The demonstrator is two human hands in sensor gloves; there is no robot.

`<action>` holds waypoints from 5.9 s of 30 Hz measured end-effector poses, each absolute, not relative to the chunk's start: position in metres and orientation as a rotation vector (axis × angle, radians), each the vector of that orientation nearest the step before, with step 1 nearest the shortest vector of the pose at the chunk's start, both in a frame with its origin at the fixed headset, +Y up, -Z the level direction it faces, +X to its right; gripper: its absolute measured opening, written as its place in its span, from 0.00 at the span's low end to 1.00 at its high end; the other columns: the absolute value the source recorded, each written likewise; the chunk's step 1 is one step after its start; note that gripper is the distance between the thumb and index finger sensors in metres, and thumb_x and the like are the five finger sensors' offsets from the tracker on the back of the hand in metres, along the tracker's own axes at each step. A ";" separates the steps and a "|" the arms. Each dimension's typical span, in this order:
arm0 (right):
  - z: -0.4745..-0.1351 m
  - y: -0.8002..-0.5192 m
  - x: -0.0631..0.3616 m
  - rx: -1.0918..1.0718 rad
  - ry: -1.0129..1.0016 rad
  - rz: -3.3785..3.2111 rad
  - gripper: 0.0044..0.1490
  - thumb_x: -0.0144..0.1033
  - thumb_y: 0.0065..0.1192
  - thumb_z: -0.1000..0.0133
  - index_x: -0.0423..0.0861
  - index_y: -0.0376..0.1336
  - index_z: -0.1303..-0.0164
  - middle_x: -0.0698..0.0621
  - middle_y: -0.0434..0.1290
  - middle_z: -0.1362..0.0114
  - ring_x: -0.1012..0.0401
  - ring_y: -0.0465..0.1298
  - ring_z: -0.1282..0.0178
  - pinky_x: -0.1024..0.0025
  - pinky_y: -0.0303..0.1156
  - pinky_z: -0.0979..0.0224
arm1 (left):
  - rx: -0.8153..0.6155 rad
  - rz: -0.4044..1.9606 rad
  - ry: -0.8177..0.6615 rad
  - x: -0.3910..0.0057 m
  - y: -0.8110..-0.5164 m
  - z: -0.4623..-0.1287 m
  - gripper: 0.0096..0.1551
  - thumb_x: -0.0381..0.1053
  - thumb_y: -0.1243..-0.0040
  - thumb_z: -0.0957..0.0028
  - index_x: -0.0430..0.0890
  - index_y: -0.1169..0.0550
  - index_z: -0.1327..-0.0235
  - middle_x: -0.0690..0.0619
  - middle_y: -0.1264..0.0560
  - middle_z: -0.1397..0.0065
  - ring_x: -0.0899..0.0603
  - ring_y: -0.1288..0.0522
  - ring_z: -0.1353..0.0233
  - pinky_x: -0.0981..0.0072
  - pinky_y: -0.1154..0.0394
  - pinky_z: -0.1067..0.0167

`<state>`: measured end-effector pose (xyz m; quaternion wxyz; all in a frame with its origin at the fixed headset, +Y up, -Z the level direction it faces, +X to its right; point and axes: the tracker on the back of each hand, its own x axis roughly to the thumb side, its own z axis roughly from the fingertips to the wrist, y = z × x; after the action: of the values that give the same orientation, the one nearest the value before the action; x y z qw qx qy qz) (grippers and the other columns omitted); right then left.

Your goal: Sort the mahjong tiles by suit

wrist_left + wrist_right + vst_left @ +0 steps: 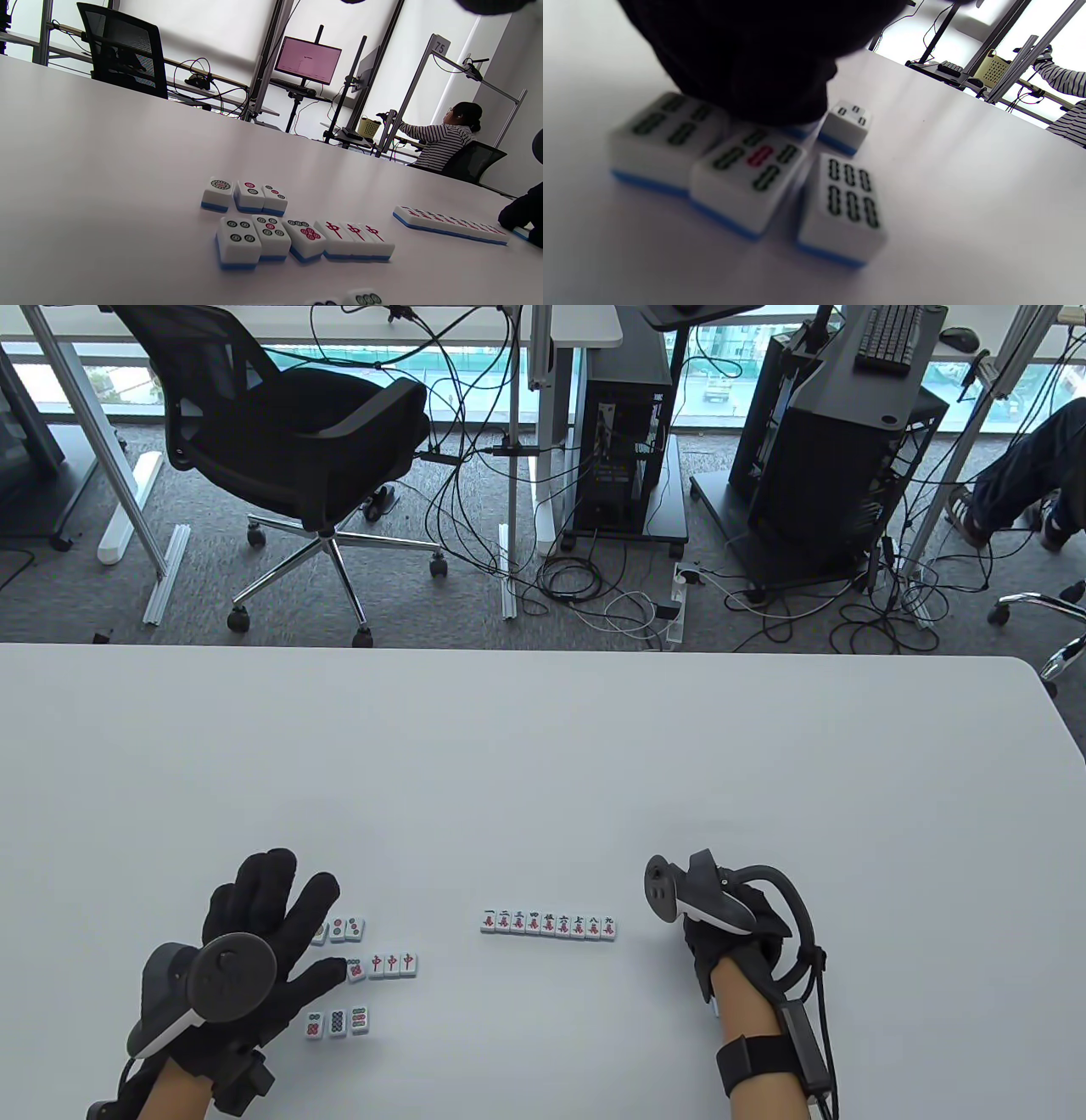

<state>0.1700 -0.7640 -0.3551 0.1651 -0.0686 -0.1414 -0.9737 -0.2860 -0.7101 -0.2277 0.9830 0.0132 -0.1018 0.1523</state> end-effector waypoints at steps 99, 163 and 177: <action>-0.283 -0.739 0.038 -0.830 -0.134 -2.946 0.37 0.43 0.71 0.51 0.35 0.67 0.37 0.52 0.81 0.64 0.67 0.75 0.81 0.73 0.76 0.76 | 0.020 0.300 -0.213 -0.284 -0.708 -0.227 0.50 0.78 0.53 0.58 0.65 0.49 0.22 0.61 0.71 0.18 0.45 0.70 0.14 0.39 0.64 0.21; -0.322 -0.729 0.142 -0.393 -0.033 -2.987 0.37 0.44 0.72 0.52 0.35 0.68 0.39 0.51 0.82 0.62 0.65 0.77 0.79 0.71 0.77 0.74 | 0.059 0.305 -0.230 -0.285 -0.707 -0.227 0.50 0.78 0.53 0.58 0.65 0.50 0.22 0.61 0.70 0.17 0.45 0.69 0.13 0.38 0.64 0.21; -0.271 -0.756 0.011 -0.961 -0.204 -2.878 0.37 0.44 0.72 0.52 0.34 0.68 0.39 0.50 0.82 0.62 0.64 0.77 0.79 0.71 0.77 0.74 | 0.044 0.303 -0.239 -0.283 -0.709 -0.227 0.50 0.78 0.53 0.58 0.65 0.49 0.22 0.61 0.70 0.17 0.45 0.69 0.13 0.38 0.64 0.21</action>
<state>0.0107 -0.7561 -0.2709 0.0501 -0.3157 -0.0670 -0.9452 -0.2828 -0.7087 -0.2266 0.9812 0.0217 -0.1188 0.1506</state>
